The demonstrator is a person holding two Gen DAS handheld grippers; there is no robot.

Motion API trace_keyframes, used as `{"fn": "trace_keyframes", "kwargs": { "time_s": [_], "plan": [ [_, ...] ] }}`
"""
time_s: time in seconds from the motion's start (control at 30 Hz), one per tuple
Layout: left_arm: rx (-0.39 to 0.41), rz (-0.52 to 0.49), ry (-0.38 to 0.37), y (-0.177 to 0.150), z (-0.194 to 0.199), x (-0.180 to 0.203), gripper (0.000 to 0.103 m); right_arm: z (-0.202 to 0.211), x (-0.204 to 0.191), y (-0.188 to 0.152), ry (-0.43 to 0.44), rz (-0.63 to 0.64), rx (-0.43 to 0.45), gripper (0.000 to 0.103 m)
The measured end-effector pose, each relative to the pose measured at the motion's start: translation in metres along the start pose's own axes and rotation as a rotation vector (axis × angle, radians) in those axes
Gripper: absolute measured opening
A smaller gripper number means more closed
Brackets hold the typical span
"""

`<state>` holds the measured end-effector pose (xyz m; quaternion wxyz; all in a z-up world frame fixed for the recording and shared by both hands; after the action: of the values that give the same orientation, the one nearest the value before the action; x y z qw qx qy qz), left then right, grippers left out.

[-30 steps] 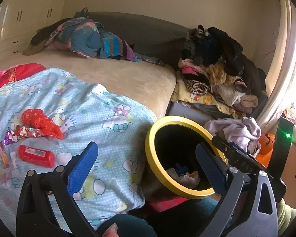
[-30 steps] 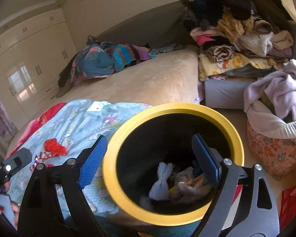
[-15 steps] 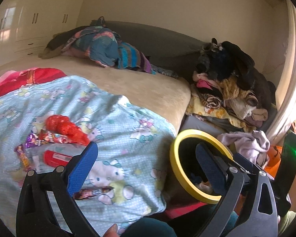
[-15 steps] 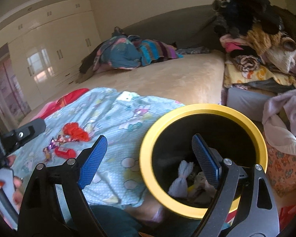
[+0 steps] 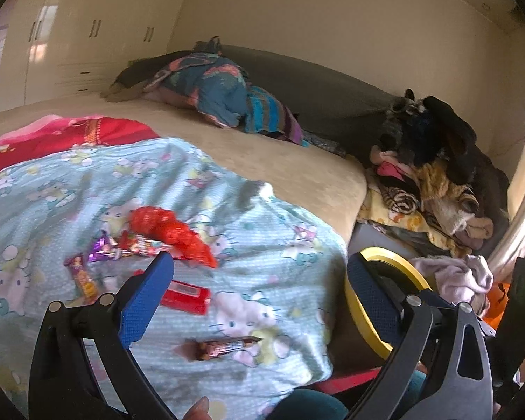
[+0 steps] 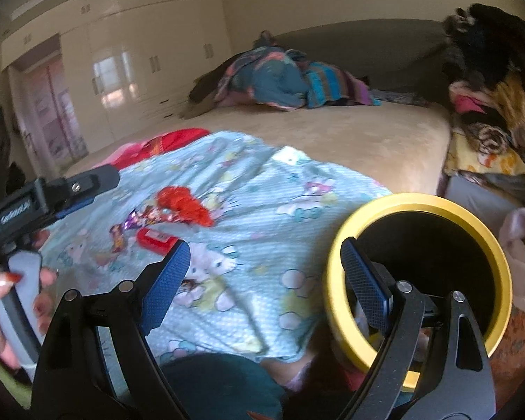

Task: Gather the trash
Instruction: 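Move both tools back over the remaining trash on the bed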

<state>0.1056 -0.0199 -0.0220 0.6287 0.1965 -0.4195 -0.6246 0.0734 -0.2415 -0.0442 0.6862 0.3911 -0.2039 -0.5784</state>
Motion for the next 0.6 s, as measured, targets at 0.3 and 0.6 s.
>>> {"fn": "trace_keyframes", "kwargs": {
  "time_s": [0.3, 0.6],
  "plan": [
    [0.012, 0.086, 0.045, 0.002, 0.005, -0.051, 0.097, -0.022, -0.039, 0.008, 0.052, 0.103, -0.046, 0.08],
    [-0.031, 0.119, 0.106, 0.001, 0.001, -0.097, 0.096, -0.06, -0.076, 0.012, 0.103, 0.2, -0.137, 0.08]
  ]
}}
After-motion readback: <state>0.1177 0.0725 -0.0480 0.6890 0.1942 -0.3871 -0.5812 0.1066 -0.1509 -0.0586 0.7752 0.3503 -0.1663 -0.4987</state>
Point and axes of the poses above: each gripper's, at about its wrist camera, not at the fingertips, and z roughly against the way its jaws point, x to its right, y to its top, the point moved 1 cm from there along -z, roughly the way its jaws point, and after that the axes turned 7 degrees about -x, right-handed, at the moved point
